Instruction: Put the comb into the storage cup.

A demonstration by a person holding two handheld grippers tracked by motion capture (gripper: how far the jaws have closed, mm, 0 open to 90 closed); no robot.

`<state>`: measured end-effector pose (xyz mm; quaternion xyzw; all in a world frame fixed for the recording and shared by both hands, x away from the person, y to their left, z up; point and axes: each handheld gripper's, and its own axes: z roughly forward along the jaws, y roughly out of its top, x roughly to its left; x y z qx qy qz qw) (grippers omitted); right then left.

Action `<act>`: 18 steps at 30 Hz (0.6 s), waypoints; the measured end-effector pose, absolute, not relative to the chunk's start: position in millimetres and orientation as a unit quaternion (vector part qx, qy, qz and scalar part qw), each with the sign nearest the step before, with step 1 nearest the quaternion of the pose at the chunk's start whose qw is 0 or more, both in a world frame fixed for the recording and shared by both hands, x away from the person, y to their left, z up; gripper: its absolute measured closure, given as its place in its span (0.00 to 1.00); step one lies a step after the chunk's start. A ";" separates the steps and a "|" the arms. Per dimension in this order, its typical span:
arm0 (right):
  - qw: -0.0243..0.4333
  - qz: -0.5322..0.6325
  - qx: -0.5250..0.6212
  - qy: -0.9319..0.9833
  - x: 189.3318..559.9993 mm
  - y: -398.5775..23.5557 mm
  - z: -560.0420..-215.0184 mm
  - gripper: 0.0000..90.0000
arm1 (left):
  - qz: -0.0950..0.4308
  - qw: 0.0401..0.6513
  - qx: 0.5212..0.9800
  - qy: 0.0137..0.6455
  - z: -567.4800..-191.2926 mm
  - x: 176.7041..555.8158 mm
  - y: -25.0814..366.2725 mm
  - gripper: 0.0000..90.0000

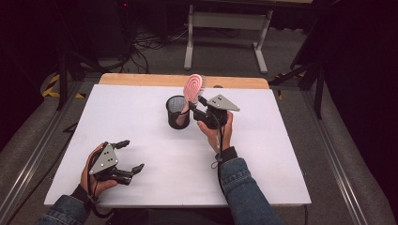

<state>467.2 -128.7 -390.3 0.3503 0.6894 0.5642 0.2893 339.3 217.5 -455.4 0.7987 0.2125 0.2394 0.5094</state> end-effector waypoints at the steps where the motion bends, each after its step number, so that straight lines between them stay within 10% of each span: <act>1: 0.289 0.564 0.350 0.689 467.2 -128.7 -390.3 0.59 | 0.239 0.509 0.799 0.213 -455.4 339.3 217.5 0.07; 18: 0.301 0.557 0.322 0.704 455.9 -133.7 -387.4 0.53 | 0.241 0.508 0.799 0.213 -454.9 339.5 218.1 0.08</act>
